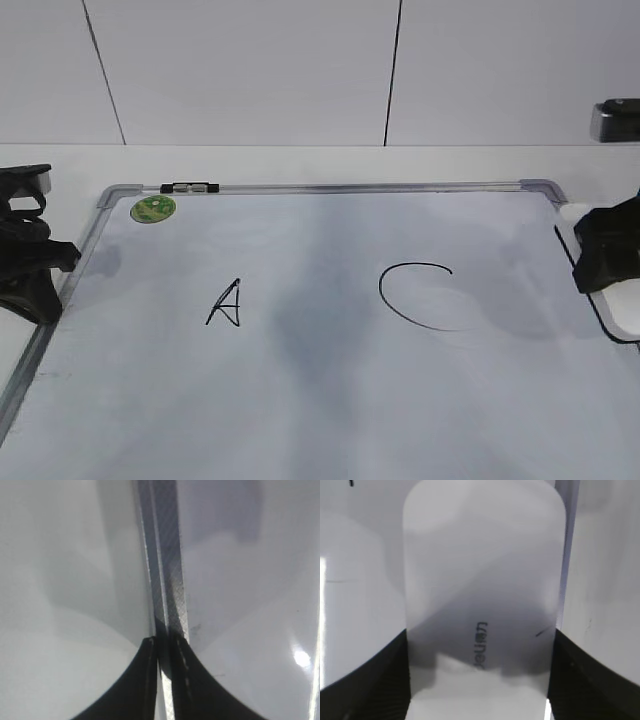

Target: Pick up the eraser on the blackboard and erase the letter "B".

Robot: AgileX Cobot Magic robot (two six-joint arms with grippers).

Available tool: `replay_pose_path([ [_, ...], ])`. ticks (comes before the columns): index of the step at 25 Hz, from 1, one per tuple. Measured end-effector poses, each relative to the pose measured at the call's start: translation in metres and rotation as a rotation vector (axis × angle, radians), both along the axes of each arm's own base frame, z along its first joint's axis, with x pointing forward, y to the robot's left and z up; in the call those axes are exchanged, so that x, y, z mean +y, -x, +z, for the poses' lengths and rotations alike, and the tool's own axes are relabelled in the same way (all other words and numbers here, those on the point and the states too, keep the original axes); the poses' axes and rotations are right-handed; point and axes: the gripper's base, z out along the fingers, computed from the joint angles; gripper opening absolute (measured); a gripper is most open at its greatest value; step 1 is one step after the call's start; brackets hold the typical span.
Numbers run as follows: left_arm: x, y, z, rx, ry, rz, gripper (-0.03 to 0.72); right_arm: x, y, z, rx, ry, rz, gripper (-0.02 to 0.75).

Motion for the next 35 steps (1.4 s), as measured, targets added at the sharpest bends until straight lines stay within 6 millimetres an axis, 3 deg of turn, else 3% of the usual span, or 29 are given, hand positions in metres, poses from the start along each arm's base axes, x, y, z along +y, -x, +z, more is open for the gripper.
replay_pose_path([
  [5, 0.0, 0.0, 0.0, 0.0, 0.0, 0.0, 0.034, -0.014, -0.011, -0.022, 0.065, 0.012, -0.042, 0.558],
  [10, 0.0, 0.0, 0.0, 0.0, 0.0, 0.0, 0.034, -0.014, -0.02, -0.034, 0.062, 0.007, -0.007, 0.558],
  [18, 0.0, 0.0, 0.0, 0.0, 0.0, 0.0, 0.034, -0.014, -0.03, -0.07, 0.151, 0.014, 0.002, 0.558],
  [35, 0.0, 0.0, 0.0, 0.0, 0.0, 0.0, 0.034, -0.016, -0.033, -0.07, 0.126, 0.039, -0.019, 0.588],
])
